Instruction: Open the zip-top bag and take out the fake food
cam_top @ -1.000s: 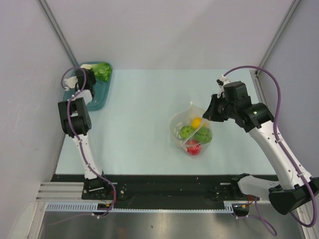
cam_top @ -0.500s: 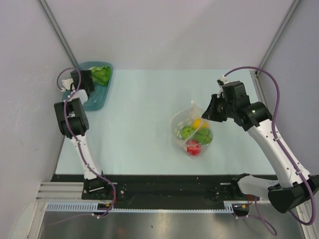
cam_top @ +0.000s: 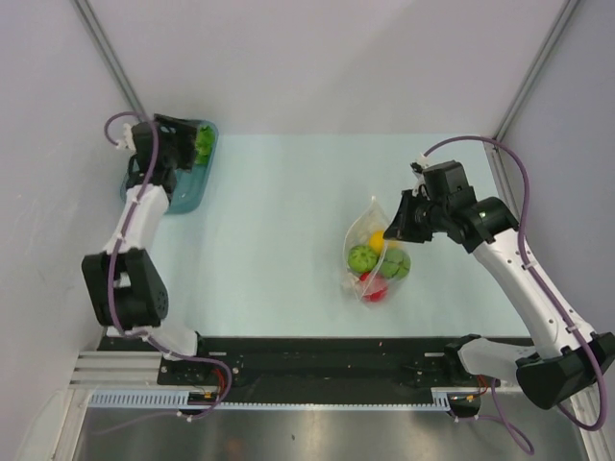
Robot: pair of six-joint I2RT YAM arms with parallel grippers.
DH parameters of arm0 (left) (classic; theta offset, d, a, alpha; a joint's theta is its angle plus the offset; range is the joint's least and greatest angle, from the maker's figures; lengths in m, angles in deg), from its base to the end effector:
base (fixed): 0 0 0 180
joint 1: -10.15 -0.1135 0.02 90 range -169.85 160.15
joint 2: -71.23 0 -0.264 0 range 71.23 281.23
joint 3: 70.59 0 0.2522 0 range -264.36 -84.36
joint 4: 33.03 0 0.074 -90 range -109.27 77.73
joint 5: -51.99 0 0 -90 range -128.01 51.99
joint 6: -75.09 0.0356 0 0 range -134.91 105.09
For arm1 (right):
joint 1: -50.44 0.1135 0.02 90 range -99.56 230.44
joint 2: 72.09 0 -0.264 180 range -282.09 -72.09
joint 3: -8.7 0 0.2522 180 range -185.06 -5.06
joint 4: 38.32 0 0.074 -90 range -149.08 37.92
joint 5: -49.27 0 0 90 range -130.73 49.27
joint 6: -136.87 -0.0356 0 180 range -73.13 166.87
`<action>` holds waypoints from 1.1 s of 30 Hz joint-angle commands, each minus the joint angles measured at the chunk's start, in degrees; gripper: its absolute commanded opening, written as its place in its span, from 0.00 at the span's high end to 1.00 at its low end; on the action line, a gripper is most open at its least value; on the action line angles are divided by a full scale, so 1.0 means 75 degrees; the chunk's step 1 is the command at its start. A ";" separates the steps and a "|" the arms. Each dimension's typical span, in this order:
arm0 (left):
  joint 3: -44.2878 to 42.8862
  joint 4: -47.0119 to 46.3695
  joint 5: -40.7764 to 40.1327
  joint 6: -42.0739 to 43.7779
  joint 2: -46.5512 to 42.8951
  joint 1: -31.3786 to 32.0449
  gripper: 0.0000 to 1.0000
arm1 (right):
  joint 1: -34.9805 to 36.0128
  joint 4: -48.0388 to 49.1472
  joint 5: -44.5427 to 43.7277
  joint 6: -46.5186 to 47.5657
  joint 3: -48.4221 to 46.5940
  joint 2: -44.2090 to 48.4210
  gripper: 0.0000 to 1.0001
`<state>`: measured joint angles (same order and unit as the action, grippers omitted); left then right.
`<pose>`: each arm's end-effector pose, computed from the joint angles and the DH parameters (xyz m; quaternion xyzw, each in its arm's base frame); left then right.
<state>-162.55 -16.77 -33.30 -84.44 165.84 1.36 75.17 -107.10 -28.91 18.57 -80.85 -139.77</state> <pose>0.3925 0.0577 0.3295 -0.4949 0.6455 -0.3225 0.4842 0.2042 0.1021 0.3722 -0.0090 0.9259 0.2488 0.2841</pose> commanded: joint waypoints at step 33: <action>0.1017 0.2429 -0.2058 0.4115 -0.2363 0.9318 0.84 | -0.0062 0.0915 0.3238 -0.0422 -0.0524 -0.0421 1.00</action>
<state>-149.76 -2.72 -46.11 -58.19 144.53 70.64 77.03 -104.35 -14.20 17.92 -84.77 -143.22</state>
